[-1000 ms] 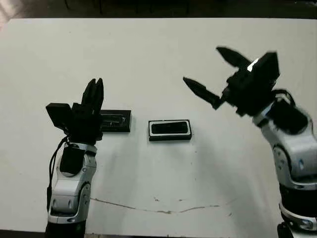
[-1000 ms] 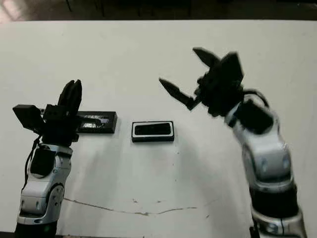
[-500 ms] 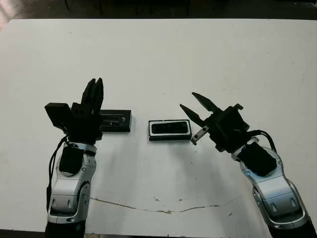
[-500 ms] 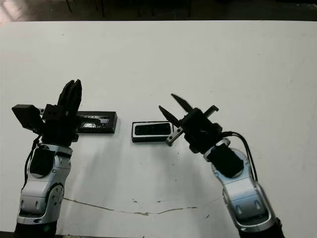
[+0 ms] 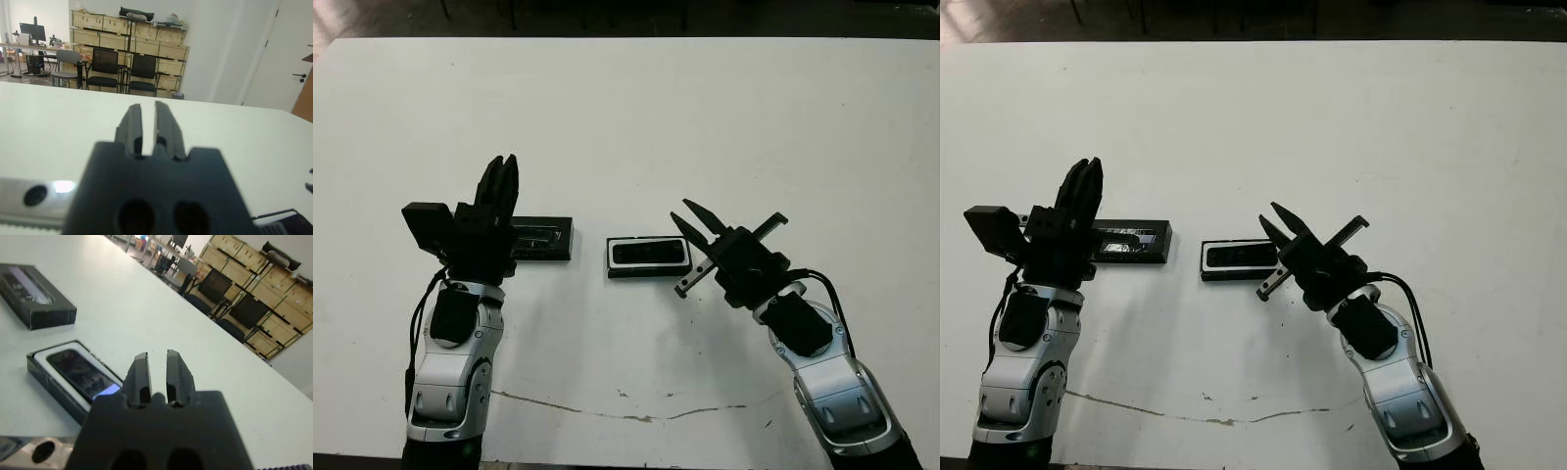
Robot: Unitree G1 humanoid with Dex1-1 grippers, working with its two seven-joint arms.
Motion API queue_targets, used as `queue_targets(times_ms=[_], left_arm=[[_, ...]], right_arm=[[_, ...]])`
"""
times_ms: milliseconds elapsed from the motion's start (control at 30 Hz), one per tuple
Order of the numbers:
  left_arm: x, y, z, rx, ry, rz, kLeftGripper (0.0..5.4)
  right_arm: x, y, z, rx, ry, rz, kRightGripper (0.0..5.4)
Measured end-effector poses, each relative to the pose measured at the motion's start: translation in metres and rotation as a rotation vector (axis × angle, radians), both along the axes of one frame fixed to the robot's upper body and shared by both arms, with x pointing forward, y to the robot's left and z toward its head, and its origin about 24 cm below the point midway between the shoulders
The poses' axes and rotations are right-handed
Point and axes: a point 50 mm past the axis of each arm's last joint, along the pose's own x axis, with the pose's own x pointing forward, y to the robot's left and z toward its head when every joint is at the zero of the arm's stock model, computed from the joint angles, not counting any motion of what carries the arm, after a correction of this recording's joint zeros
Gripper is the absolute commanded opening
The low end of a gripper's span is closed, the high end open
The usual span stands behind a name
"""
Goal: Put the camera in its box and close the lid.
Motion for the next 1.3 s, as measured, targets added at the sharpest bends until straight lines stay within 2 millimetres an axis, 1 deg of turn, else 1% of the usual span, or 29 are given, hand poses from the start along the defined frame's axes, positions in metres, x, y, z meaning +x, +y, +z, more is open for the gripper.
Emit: queue_targets(times_ms=[133,333,467,733,833,933,1033,1100,1200,1300], left_arm=[[0.0,0.0,0.0,0.001,-0.001,0.0,0.0],[-0.001,0.0,0.001,0.001,-0.001,-0.001,0.0],[-0.001,0.0,0.001,0.001,0.002,-0.001,0.0],[-0.001,0.0,0.001,0.001,0.002,0.0,0.0],[-0.001,0.001,0.001,0.001,0.002,0.004,0.0],[-0.001,0.003,0.001,0.0,0.002,0.008,0.0],[-0.001,0.004,0.002,0.004,0.0,0.012,0.0],[-0.001,0.005,0.002,0.009,0.0,0.015,0.0],[-0.001,0.008,0.003,0.03,0.001,0.016,0.0],[-0.001,0.014,0.007,0.063,-0.01,0.02,0.0]], right_arm=[[-0.003,0.004,-0.009,-0.046,0.036,0.038,0.01],[-0.009,0.002,-0.025,-0.106,0.118,0.061,0.01],[-0.01,0.0,-0.027,-0.122,0.141,0.069,0.01],[-0.011,-0.005,-0.024,-0.135,0.153,0.068,0.01],[-0.008,-0.013,-0.02,-0.089,0.142,0.008,0.01],[-0.004,-0.02,-0.001,0.024,0.078,-0.058,0.01],[0.0,-0.025,0.019,0.197,0.019,-0.086,0.01],[0.001,-0.029,0.029,0.294,-0.015,-0.093,0.01],[0.001,-0.036,0.036,0.401,-0.033,-0.106,0.01],[0.0,-0.042,0.041,0.451,-0.036,-0.108,0.01]])
